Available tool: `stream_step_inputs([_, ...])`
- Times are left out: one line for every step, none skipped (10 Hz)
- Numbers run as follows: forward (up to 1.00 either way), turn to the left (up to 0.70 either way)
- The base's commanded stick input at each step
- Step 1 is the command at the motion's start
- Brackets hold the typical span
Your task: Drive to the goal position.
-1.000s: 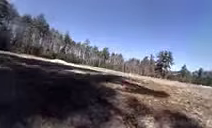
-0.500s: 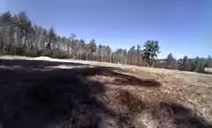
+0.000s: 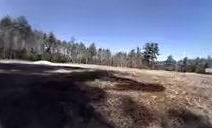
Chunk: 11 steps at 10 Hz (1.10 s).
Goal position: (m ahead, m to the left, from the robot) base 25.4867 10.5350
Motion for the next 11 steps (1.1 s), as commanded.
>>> stream_step_inputs([0.70,0.00])
stream_step_inputs([0.70,0.00])
stream_step_inputs([0.70,0.00])
stream_step_inputs([0.70,0.00])
stream_step_inputs([0.70,0.00])
stream_step_inputs([0.70,0.00])
stream_step_inputs([0.70,0.00])
stream_step_inputs([0.70,0.00])
stream_step_inputs([0.70,0.00])
stream_step_inputs([0.70,0.00])
stream_step_inputs([0.70,0.00])
